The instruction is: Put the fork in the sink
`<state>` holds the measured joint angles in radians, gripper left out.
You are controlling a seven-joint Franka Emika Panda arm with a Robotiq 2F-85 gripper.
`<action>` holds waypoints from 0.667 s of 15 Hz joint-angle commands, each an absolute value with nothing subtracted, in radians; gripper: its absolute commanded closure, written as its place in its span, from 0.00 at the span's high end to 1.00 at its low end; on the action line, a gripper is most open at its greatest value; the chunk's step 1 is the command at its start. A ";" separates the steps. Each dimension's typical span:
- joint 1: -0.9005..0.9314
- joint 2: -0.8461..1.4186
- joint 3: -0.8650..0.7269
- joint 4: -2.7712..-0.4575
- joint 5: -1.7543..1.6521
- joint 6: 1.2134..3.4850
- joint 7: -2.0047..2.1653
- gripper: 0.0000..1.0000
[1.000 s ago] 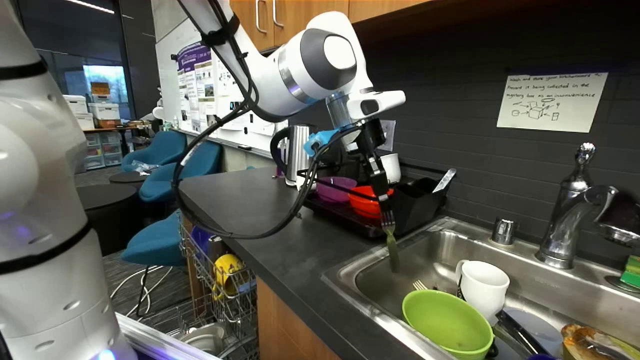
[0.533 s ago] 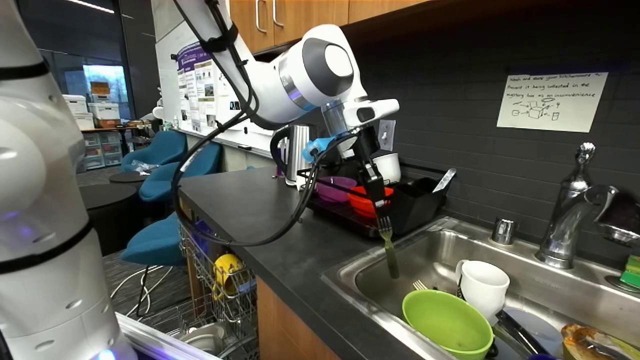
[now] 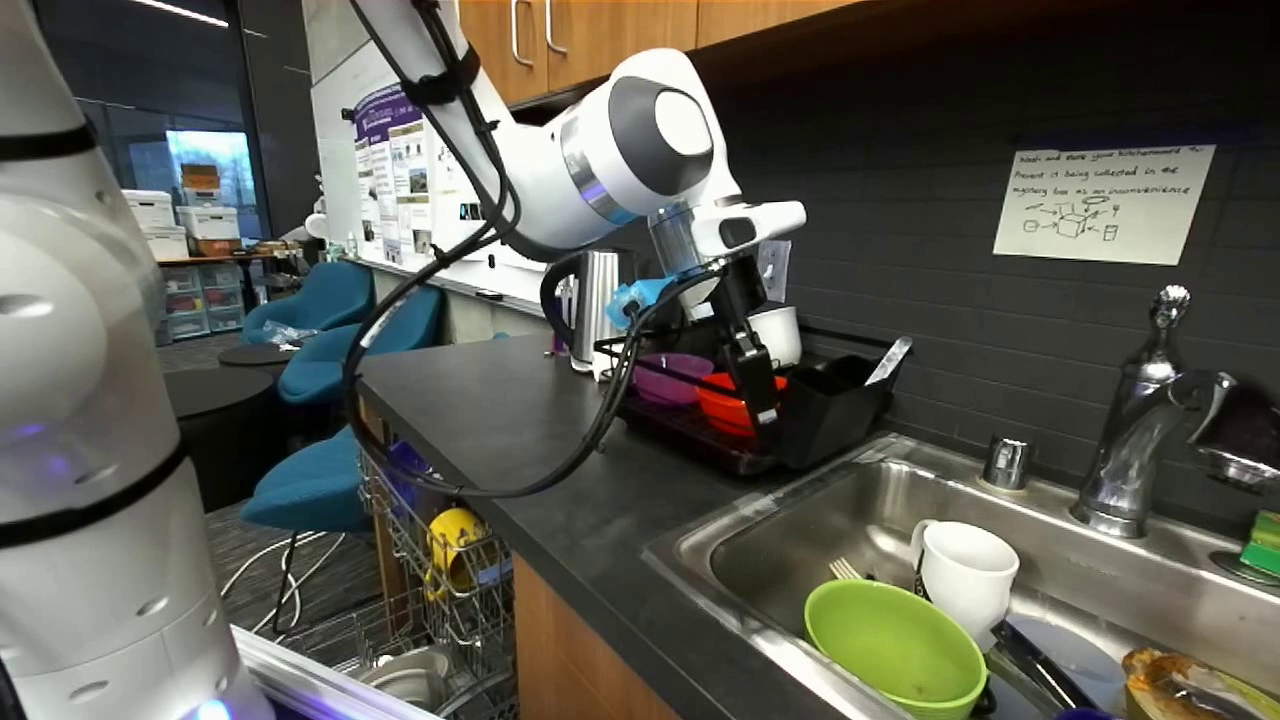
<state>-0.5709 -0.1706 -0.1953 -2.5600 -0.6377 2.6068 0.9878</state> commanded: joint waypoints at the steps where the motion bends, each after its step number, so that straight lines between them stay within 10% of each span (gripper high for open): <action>1: -0.533 -0.188 -0.228 -2.571 -0.631 2.616 0.975 0.73; 5: -0.445 -0.308 -0.234 -2.661 -0.456 2.664 0.811 0.98; 10: -0.355 -0.523 -0.174 -2.791 -0.231 2.560 0.583 1.00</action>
